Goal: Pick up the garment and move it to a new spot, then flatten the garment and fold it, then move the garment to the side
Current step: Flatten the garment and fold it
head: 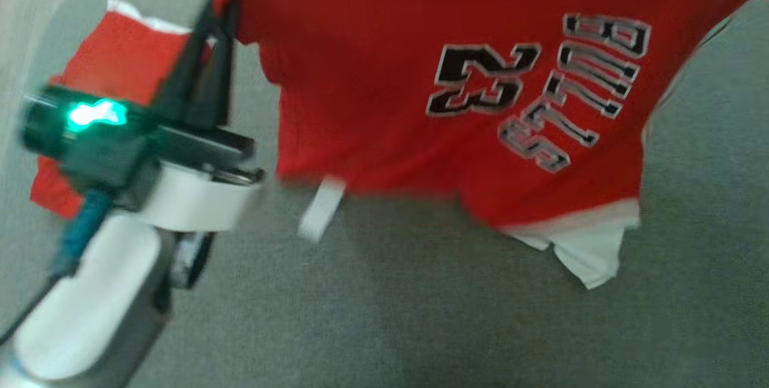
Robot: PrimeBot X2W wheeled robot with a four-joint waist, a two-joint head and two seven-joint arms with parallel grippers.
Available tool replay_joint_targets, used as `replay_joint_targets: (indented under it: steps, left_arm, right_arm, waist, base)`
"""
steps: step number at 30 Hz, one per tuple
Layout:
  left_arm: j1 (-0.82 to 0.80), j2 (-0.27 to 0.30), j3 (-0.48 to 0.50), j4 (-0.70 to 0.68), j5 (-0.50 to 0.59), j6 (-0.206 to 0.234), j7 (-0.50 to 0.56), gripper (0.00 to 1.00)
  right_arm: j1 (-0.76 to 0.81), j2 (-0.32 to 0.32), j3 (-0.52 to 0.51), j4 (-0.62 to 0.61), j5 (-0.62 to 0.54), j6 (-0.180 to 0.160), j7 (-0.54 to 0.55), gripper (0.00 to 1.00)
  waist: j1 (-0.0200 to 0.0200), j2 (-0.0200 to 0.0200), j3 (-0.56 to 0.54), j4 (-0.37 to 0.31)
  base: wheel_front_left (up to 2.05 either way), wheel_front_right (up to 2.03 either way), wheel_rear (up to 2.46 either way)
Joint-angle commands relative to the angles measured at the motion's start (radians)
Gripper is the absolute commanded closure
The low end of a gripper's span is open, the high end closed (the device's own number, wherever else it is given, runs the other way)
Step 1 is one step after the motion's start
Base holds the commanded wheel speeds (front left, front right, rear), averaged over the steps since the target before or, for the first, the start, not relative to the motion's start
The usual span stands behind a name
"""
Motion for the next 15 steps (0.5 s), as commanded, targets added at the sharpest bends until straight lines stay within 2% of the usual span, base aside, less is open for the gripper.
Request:
replay_joint_targets:
  steps: [1,3,4,7,9,12,15]
  left_arm:
    - [-0.081,0.069,0.091,-0.091,0.024,0.023,0.012,1.00]
    - [-0.116,0.096,0.124,-0.144,0.038,0.035,0.026,1.00]
    - [-0.116,0.096,0.124,-0.144,0.038,0.035,0.026,1.00]
    - [-0.176,0.128,0.165,-0.204,0.051,0.042,0.053,1.00]
    - [-0.214,0.143,0.182,-0.236,0.060,0.043,0.075,1.00]
    - [-0.269,0.158,0.201,-0.261,0.060,0.037,0.107,1.00]
    - [-0.313,0.158,0.205,-0.265,0.048,0.027,0.135,1.00]
  right_arm:
    - [0.015,0.018,-0.087,-0.180,-0.067,-0.001,0.050,1.00]
    - [0.019,0.055,-0.152,-0.325,-0.117,-0.001,0.108,1.00]
    - [0.019,0.055,-0.152,-0.325,-0.117,-0.001,0.108,1.00]
    - [-0.006,0.094,-0.222,-0.489,-0.167,-0.001,0.192,1.00]
    - [-0.038,0.103,-0.251,-0.556,-0.184,-0.001,0.240,1.00]
    - [-0.102,0.094,-0.272,-0.606,-0.187,-0.001,0.298,1.00]
    - [-0.159,0.079,-0.275,-0.602,-0.179,-0.001,0.342,1.00]
  waist:
    - [0.0002,0.0000,-0.053,-0.036]
    - [0.0002,0.0000,-0.069,-0.041]
    - [0.0002,0.0000,-0.069,-0.041]
    - [0.0002,0.0000,-0.092,-0.047]
    - [0.0002,0.0000,-0.105,-0.052]
    - [0.0002,0.0000,-0.117,-0.059]
    - [0.0002,0.0000,-0.122,-0.066]
  base:
    - [0.00,0.00,0.00]
    - [0.00,0.00,0.00]
    - [0.00,0.00,0.00]
    - [0.00,0.00,0.00]
    - [0.00,0.00,0.00]
    - [0.00,0.00,0.00]
    - [0.00,0.00,0.00]
